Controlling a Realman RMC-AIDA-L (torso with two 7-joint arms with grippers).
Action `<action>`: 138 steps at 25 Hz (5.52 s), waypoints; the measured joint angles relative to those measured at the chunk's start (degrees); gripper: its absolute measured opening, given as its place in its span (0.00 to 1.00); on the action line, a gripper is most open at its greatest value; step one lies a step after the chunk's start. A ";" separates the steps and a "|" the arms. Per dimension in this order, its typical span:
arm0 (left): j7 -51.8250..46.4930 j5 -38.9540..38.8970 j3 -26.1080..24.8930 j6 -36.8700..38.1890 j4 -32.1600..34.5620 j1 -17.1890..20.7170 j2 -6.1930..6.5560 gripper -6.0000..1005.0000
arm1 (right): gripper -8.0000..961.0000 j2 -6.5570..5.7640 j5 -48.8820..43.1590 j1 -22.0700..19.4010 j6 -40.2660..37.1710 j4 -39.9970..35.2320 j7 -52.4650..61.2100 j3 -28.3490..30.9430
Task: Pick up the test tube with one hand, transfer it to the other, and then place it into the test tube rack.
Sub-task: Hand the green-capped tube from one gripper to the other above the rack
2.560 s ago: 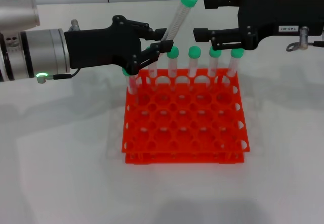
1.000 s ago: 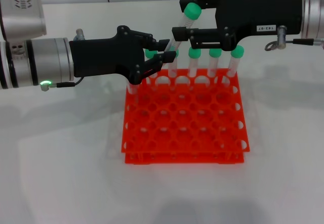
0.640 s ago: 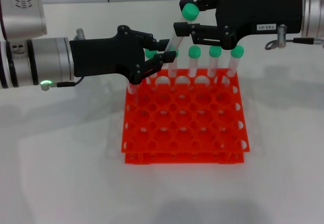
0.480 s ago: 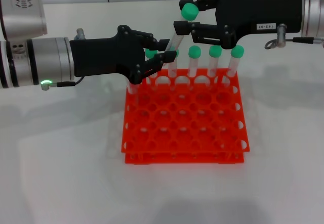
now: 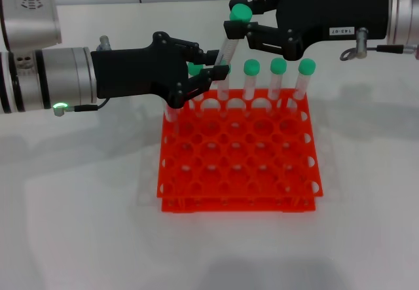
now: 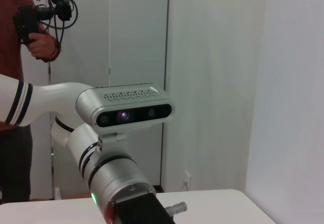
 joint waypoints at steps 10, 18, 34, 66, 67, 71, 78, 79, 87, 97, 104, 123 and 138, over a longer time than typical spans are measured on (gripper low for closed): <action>-0.02 -0.14 0.70 -0.04 0.01 -0.12 -0.07 0.27 | 0.28 0.05 0.52 0.12 -0.04 -0.09 0.09 -0.74; -0.03 -0.48 1.36 -0.02 0.01 -0.15 -0.09 0.28 | 0.28 0.05 1.02 0.24 -0.03 -0.35 0.23 -1.59; -0.38 -0.52 1.41 0.02 0.00 0.00 -0.10 0.28 | 0.28 0.04 1.30 0.31 0.00 -1.04 0.34 -2.04; -0.01 -1.20 3.60 -0.02 0.73 0.15 -0.18 0.29 | 0.29 0.08 1.51 0.10 0.51 -0.77 0.14 -2.04; -0.01 -1.22 3.60 -0.01 0.74 0.15 -0.18 0.29 | 0.29 0.06 1.49 0.12 0.52 -0.75 0.15 -2.04; 0.00 -1.23 3.60 0.03 0.75 0.11 -0.17 0.29 | 0.29 0.04 1.45 0.18 0.52 -0.63 0.15 -2.03; 0.00 -1.33 3.60 0.08 0.79 0.06 -0.16 0.30 | 0.30 0.03 1.37 0.09 0.64 -0.50 0.18 -1.79; 0.00 -1.33 3.60 0.09 0.79 0.06 -0.14 0.30 | 0.30 0.04 1.37 0.07 0.65 -0.50 0.19 -1.75; 0.01 -1.36 3.61 0.35 1.25 0.23 -0.09 0.30 | 0.30 0.04 1.77 -0.38 0.50 -0.50 0.19 -1.66; 0.02 -1.43 3.60 0.45 1.63 0.33 -0.09 0.30 | 0.31 -0.04 1.93 -0.64 0.37 -0.73 0.10 -1.59; 0.02 -1.42 3.60 0.32 1.63 0.33 -0.09 0.30 | 0.29 -0.01 1.99 -0.64 0.56 -0.87 0.08 -1.67; -0.01 -1.08 3.61 0.29 1.58 0.12 -0.09 0.31 | 0.28 -0.04 2.02 -0.22 0.70 -0.48 0.19 -1.61; -0.02 -0.88 5.27 0.45 2.21 0.23 -0.08 0.31 | 0.28 -0.05 2.16 -0.11 0.75 -0.47 0.28 -1.78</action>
